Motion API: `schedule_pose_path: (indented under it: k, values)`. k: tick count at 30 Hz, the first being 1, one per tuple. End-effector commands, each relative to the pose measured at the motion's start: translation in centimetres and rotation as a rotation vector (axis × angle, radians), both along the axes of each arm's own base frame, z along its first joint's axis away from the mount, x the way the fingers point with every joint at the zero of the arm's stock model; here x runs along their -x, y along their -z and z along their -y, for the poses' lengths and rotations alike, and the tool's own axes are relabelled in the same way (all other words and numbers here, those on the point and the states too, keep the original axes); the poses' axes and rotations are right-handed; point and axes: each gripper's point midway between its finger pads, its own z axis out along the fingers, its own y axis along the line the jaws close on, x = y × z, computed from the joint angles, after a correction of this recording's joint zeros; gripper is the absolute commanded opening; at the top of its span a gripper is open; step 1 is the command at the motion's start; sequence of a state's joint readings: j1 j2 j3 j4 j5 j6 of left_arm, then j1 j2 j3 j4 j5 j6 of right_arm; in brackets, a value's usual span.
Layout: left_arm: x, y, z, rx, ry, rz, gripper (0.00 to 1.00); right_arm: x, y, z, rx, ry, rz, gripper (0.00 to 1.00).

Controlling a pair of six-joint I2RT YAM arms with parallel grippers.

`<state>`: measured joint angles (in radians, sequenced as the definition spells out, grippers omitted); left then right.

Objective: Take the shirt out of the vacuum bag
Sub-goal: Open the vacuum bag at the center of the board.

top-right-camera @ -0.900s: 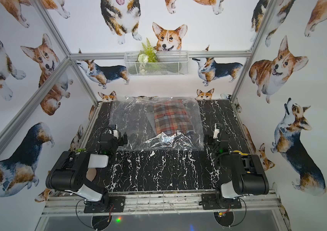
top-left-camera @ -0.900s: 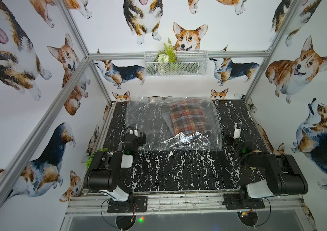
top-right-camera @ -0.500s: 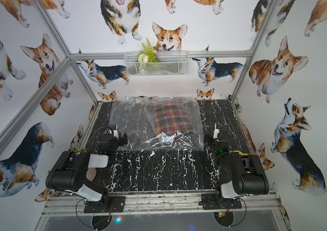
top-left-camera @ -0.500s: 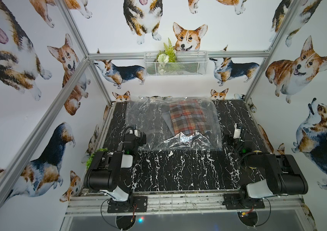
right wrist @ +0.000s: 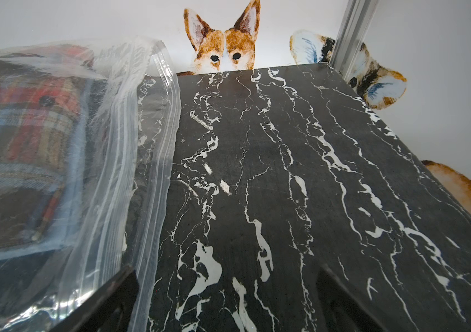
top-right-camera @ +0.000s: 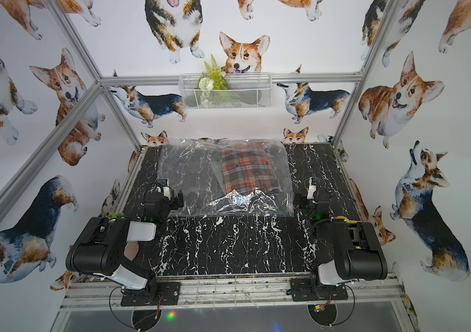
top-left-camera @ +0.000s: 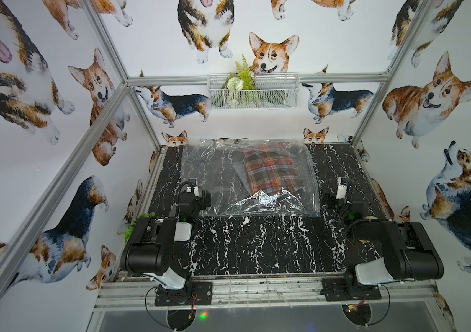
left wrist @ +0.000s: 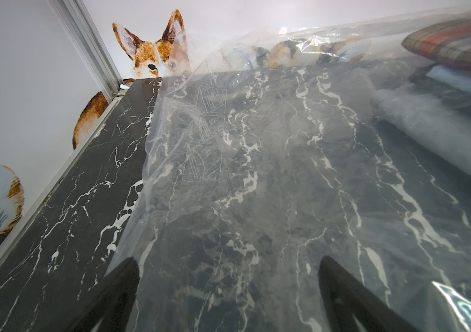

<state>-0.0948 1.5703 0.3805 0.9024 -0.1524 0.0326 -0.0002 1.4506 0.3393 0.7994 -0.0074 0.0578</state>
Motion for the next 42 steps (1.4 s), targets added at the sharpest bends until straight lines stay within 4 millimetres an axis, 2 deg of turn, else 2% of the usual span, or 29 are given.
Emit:
schedule_pose_path:
  k: [1,42]
  values:
    - [-0.27,-0.69,0.09,0.003,0.006,0.026,1.00,-0.03,-0.10,0.02,0.003,0.001,0.006,1.00]
    - [-0.35,-0.60,0.03,0.014,0.011,0.020,1.00,-0.08,-0.10,0.14,-0.015,-0.008,0.004,1.00]
